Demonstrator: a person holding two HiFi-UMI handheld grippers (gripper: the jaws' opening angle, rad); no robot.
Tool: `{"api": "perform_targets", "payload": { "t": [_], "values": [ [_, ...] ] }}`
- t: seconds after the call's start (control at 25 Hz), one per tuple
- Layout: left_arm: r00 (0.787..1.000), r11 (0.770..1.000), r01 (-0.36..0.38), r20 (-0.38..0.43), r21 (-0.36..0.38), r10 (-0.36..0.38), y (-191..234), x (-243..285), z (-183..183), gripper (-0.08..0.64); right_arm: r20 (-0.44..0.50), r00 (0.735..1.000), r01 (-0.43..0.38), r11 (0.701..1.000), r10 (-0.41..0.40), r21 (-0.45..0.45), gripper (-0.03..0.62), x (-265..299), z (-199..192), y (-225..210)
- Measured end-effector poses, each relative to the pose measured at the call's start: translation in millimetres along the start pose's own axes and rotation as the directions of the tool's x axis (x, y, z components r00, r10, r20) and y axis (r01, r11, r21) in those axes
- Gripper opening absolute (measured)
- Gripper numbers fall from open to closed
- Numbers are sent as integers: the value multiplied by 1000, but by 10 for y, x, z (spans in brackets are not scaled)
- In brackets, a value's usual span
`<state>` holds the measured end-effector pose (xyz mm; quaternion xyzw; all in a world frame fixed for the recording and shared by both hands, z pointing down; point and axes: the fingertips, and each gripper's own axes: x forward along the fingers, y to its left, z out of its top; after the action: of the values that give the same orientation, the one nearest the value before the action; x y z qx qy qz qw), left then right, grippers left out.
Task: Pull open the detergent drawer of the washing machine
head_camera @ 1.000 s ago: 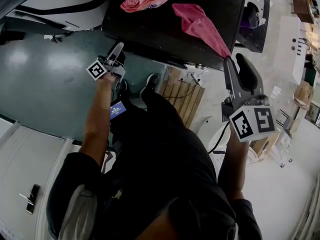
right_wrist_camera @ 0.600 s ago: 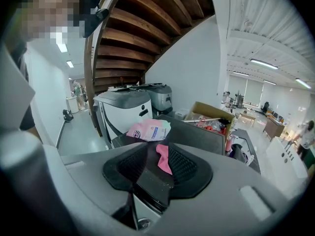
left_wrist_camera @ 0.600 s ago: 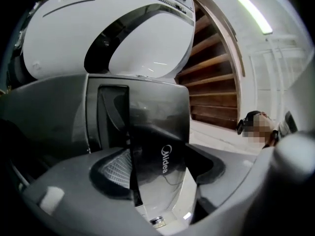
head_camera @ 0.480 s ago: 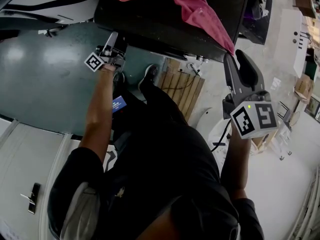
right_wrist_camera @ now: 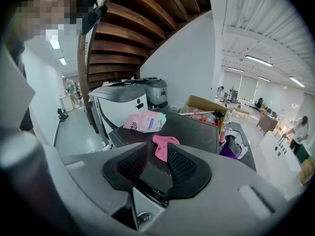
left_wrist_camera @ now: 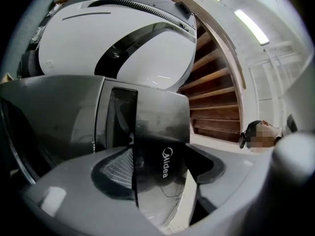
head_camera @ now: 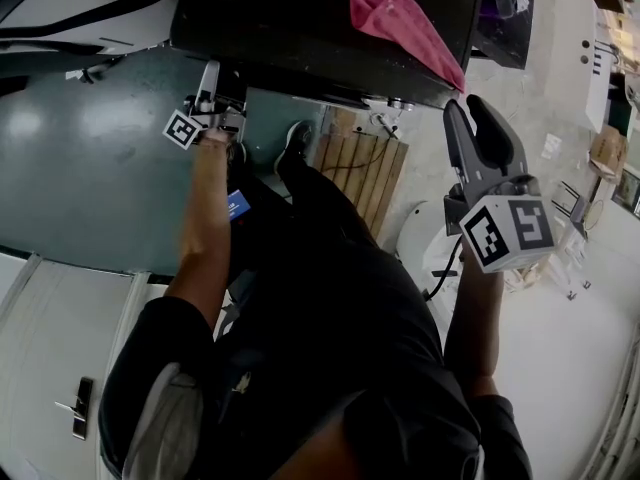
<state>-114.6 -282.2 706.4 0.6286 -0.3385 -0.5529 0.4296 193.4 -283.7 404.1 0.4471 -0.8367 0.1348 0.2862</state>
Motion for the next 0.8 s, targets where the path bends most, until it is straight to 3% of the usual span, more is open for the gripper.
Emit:
{"api": "perform_targets", "payload": {
  "t": [0.24,0.48,0.8],
  "values": [
    [999,1000,3,41,-14,-3,-182,-338,-31,337,-6,1000,24,1000,-23,17,120,1,-37,-58],
    [1000,999,-12,-29,-31,11,-225,-409,-77,338,21,1000,4,1000,-5,29,120,25,25,75],
    [999,998,-24,-33,-52,22,-385,-711,-111,341,44,999,11,998,-14,60,120,-63,-12,155]
  ]
}}
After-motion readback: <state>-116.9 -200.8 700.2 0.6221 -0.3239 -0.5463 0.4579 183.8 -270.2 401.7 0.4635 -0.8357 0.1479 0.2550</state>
